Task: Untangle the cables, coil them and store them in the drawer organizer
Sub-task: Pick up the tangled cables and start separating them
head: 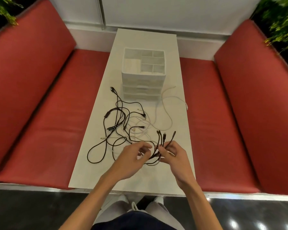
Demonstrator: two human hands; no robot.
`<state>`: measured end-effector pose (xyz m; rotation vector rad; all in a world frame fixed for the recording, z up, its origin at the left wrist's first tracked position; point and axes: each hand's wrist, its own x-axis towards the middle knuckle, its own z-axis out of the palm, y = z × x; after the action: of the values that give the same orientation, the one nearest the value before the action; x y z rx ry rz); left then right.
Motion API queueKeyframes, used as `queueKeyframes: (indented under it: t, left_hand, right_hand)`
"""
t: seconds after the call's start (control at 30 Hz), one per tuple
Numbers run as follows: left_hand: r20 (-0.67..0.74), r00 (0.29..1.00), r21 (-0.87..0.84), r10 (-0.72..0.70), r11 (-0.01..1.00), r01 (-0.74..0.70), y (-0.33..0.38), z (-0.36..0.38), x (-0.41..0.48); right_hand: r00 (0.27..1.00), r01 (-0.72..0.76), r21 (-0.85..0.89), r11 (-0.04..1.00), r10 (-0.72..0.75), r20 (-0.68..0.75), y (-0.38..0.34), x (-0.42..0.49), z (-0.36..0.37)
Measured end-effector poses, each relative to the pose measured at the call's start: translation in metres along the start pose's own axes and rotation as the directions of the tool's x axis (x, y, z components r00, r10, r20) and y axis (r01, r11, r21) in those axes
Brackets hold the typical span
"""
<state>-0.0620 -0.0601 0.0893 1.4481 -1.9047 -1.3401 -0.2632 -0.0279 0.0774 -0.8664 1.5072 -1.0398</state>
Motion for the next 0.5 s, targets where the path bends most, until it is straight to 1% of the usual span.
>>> queueKeyframes:
  t: [0.07, 0.1, 0.13, 0.27, 0.33, 0.4, 0.47, 0.5]
  left_hand:
    - [0.130, 0.991, 0.101, -0.017, 0.995, 0.004, -0.005, 0.007, 0.008]
    - [0.161, 0.987, 0.093, -0.016, 0.996, 0.001, -0.005, 0.009, 0.011]
    - [0.161, 0.987, 0.063, -0.003, 0.998, -0.008, -0.006, 0.010, 0.013]
    - [0.017, 0.998, -0.037, 0.066, 0.997, -0.066, -0.009, 0.006, 0.015]
    - [-0.037, 0.998, -0.077, 0.046, 0.996, -0.049, -0.010, -0.001, 0.013]
    - [-0.055, 0.998, -0.122, 0.015, 0.992, -0.021, -0.012, -0.009, 0.012]
    - [-0.067, 0.998, -0.216, -0.005, 0.976, -0.009, -0.013, -0.017, 0.012]
    - [-0.092, 0.996, -0.288, -0.020, 0.958, -0.007, -0.014, -0.021, 0.012]
  right_hand:
    - [0.999, 0.028, 0.036, 0.999, -0.028, 0.015, -0.007, 0.000, 0.002]
    - [0.999, 0.042, 0.045, 0.998, -0.044, 0.025, -0.010, 0.001, 0.002]
    - [0.998, 0.058, 0.042, 0.997, -0.059, 0.038, -0.013, 0.002, 0.002]
    - [0.994, 0.070, 0.000, 0.998, -0.070, 0.084, -0.016, 0.007, -0.005]
    - [0.992, 0.070, -0.025, 0.997, -0.067, 0.110, -0.014, 0.008, -0.008]
    - [0.989, 0.064, -0.060, 0.996, -0.055, 0.140, -0.012, 0.008, -0.008]
    - [0.987, 0.079, -0.117, 0.990, -0.062, 0.147, -0.006, 0.009, -0.006]
    - [0.990, 0.091, -0.153, 0.984, -0.072, 0.123, -0.002, 0.011, -0.005]
